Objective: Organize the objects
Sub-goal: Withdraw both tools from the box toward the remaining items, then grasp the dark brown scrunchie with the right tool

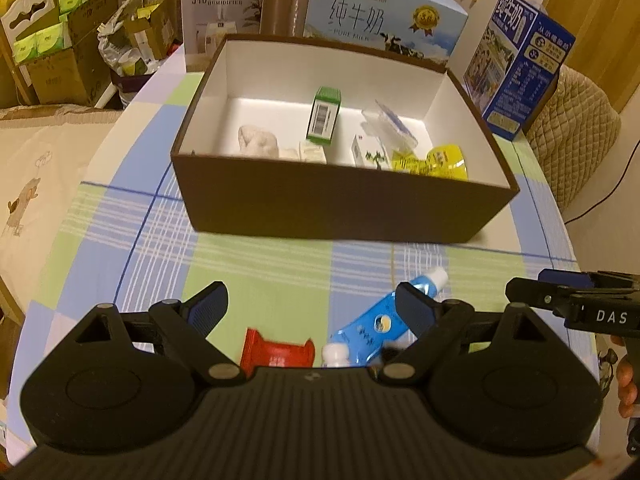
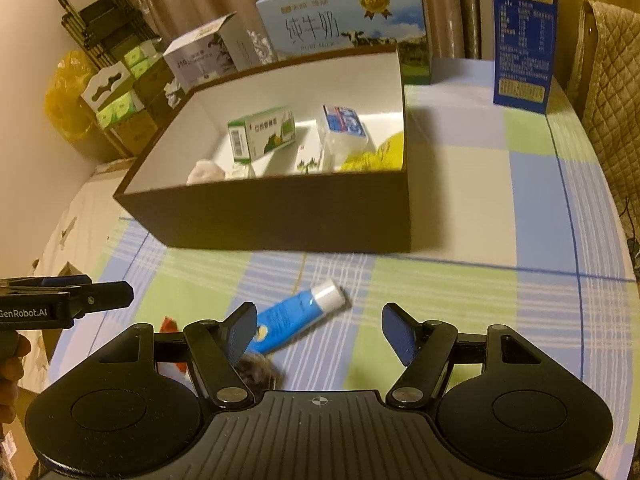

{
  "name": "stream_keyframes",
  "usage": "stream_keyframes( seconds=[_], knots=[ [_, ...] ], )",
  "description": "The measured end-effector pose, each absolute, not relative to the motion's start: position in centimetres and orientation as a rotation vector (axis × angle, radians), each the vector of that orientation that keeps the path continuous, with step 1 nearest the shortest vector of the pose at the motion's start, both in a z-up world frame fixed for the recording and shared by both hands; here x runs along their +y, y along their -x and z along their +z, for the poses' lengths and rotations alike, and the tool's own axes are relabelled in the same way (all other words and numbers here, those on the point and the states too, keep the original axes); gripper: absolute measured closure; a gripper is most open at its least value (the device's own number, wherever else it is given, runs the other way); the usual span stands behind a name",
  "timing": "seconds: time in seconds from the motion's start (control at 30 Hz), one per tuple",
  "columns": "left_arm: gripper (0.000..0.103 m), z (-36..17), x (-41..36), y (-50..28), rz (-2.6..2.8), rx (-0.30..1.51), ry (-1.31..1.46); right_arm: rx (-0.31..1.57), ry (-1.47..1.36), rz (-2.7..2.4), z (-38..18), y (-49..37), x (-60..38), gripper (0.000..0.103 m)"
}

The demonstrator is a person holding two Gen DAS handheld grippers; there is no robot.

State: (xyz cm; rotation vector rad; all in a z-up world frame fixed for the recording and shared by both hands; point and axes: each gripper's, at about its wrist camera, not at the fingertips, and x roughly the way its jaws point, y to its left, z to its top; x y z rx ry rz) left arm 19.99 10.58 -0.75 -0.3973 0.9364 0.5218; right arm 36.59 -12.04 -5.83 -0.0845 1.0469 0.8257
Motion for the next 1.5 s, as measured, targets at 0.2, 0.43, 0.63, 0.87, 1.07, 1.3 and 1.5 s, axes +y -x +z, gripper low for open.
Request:
stream_keyframes(
  seconds=[0.2, 0.43, 0.63, 0.87, 1.07, 1.3, 1.5],
  knots=[
    [0.015, -2.1, 10.1, -18.5, 0.534, 0.975, 0.415, 1.084, 0.102, 0.841, -7.0, -35.2, -12.0, 0.036],
    [0.015, -3.2, 9.5, -17.3, 0.538, 1.012, 0.424, 1.107, 0.118, 0.858, -7.7, -34.1, -11.7, 0.036],
    [0.015, -3.9, 9.0, -17.0, 0.532, 1.035, 0.428, 1.128, 0.135, 0.875, -8.3, -33.2, -11.1, 0.036],
    [0.015, -5.1, 8.6, -16.7, 0.525, 1.063, 0.435, 1.158, 0.176, 0.906, -9.7, -31.9, -10.1, 0.036],
    [0.016, -6.1, 8.6, -16.0, 0.532, 1.084, 0.442, 1.171, 0.196, 0.922, -10.8, -31.3, -9.4, 0.036],
    [0.016, -6.7, 8.9, -15.4, 0.549, 1.093, 0.439, 1.149, 0.233, 0.962, -11.7, -30.6, -8.3, 0.037],
    [0.016, -7.1, 9.3, -15.3, 0.553, 1.092, 0.434, 1.127, 0.245, 0.987, -12.5, -30.1, -7.3, 0.037]
  ],
)
